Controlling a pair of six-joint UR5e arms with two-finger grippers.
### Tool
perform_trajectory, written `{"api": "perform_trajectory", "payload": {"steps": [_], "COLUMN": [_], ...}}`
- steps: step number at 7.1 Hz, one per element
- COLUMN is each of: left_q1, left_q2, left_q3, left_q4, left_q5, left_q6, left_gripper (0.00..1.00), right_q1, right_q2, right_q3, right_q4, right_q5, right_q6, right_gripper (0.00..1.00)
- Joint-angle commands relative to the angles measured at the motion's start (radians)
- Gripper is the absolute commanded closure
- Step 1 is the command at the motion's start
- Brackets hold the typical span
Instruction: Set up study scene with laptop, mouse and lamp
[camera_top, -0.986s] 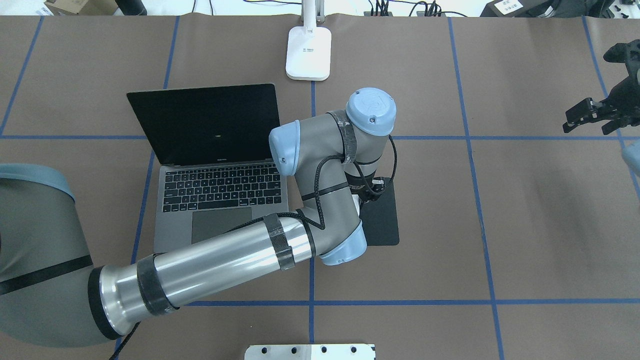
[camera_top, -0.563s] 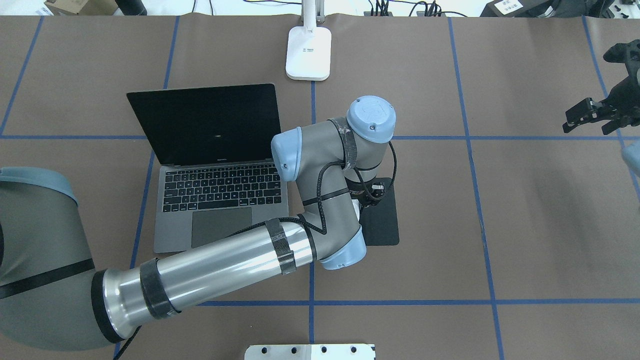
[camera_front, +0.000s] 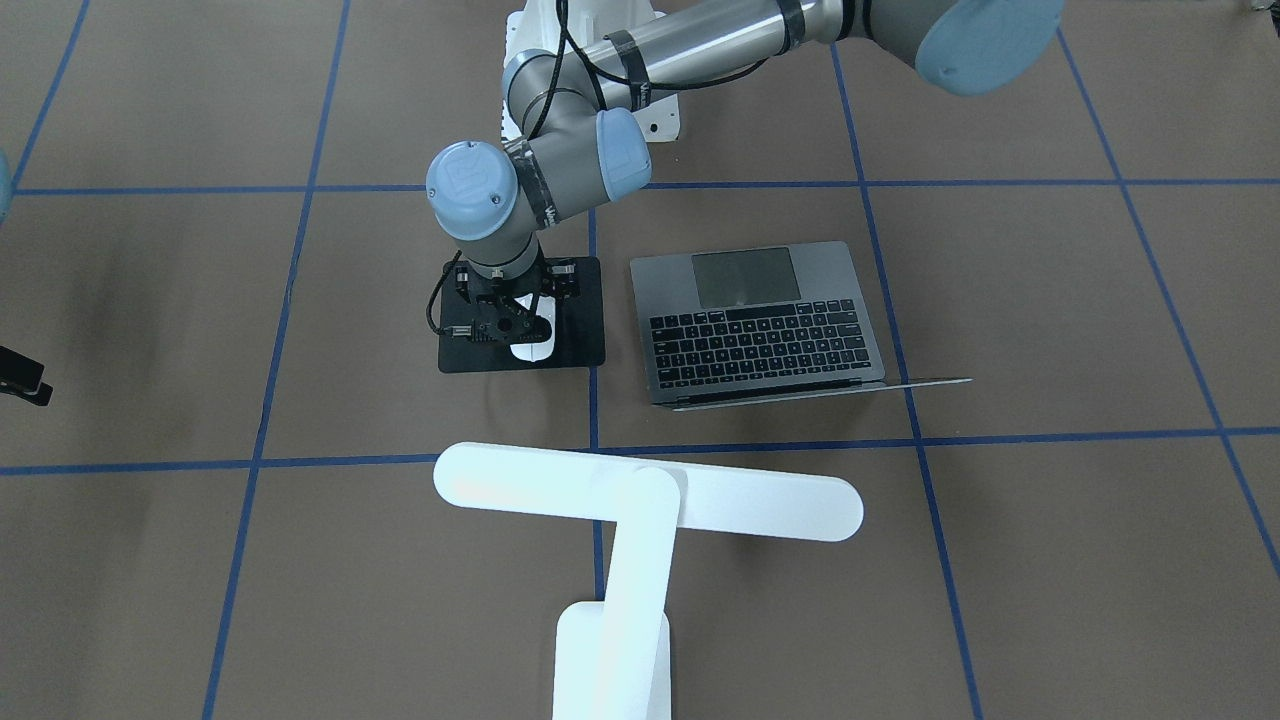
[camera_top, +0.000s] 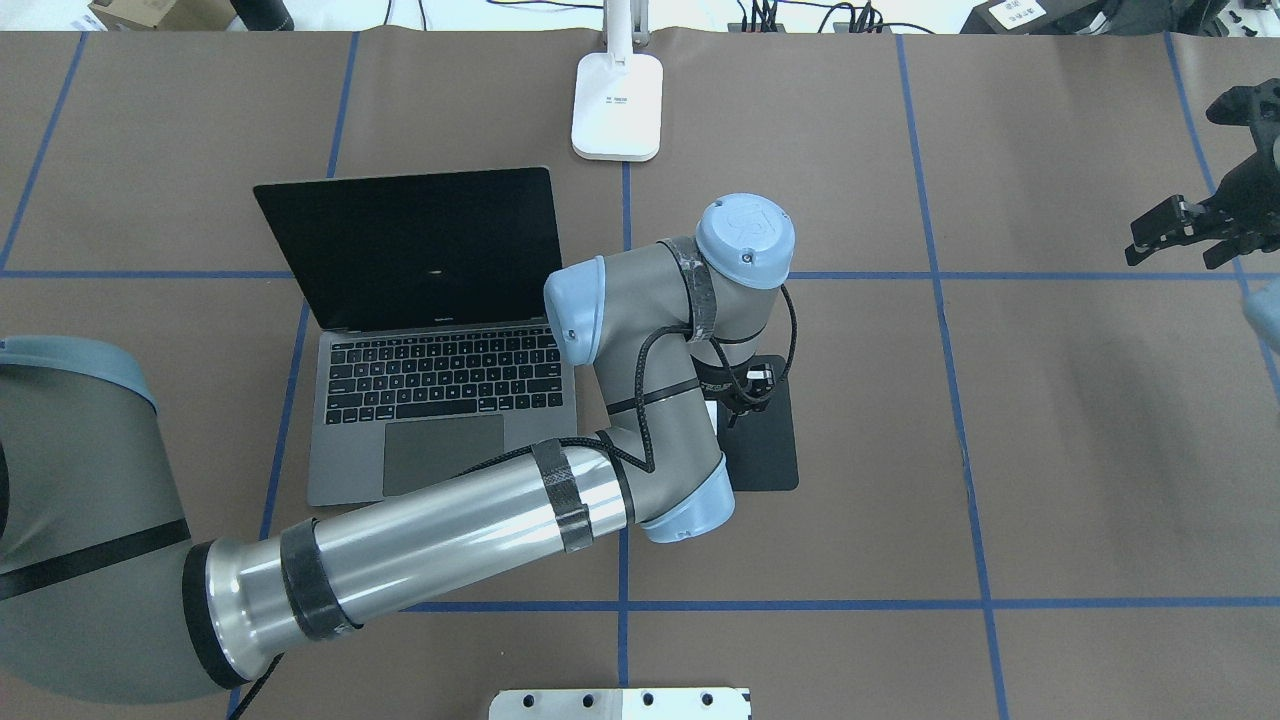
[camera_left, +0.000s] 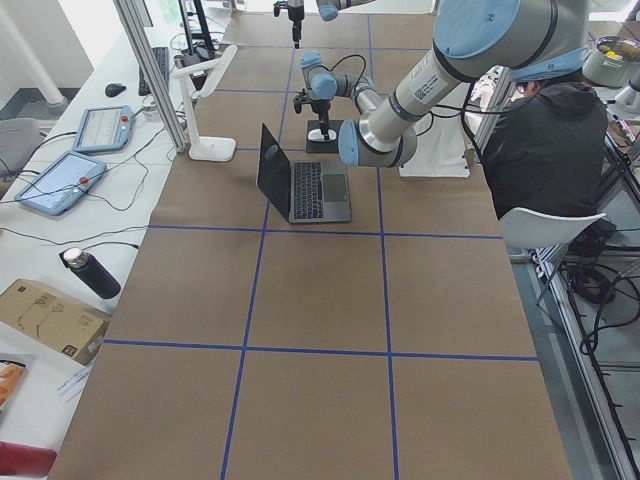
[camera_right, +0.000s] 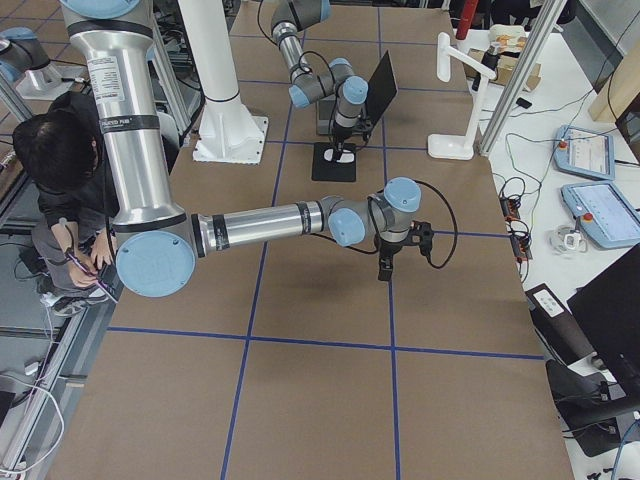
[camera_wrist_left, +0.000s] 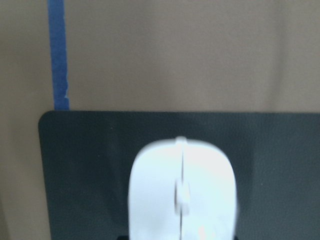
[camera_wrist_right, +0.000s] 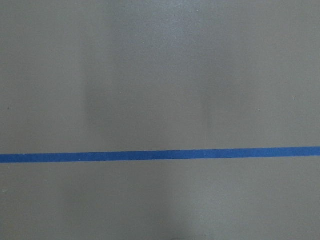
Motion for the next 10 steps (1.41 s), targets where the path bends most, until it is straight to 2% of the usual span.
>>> {"api": "perform_trajectory", "payload": {"steps": [1,2,3,5,6,9,10], "left_q1": [-0.043,-0.064,-0.073,-0.108,-0.139,-0.283,-0.342], "left_q2": [0.008,0.049,0.142,0.391,0.494,0.772,0.852], "left_q3": [-0.065,-0.145,-0.266,-0.564,-0.672,-0.843,-0.862], "left_q4": [0.010,0.016,0.018,0.018,0.018,0.018,0.015], "left_q5": [-0.003,-0.006,-0.005,0.002,0.002,-0.008,-0.009], "left_q6": [0.006,0.006,0.005,0.006,0.019,0.392,0.495], "left_gripper": [0.01,0.01,0.01,0.01,0.01,0.01,0.01], "right_q1": [0.005,0.022,0.049,0.074,0.085,0.106,0.145], "right_q2": [0.007,0.012,0.007,0.013,-0.006,-0.090,-0.108], "right_q3": [-0.001,0.002,0.004,0.010,0.039,0.114,0.125], "right_q4": [-0.024,-0.041,-0.041,-0.028,-0.028,-0.014,-0.026], "right_q5": [-0.001,-0.006,-0.007,-0.016,-0.018,-0.042,-0.026], "right_q6": [0.000,0.011,0.014,0.049,0.040,-0.068,-0.142], "right_gripper": [0.01,0.01,0.01,0.01,0.01,0.01,0.01]}}
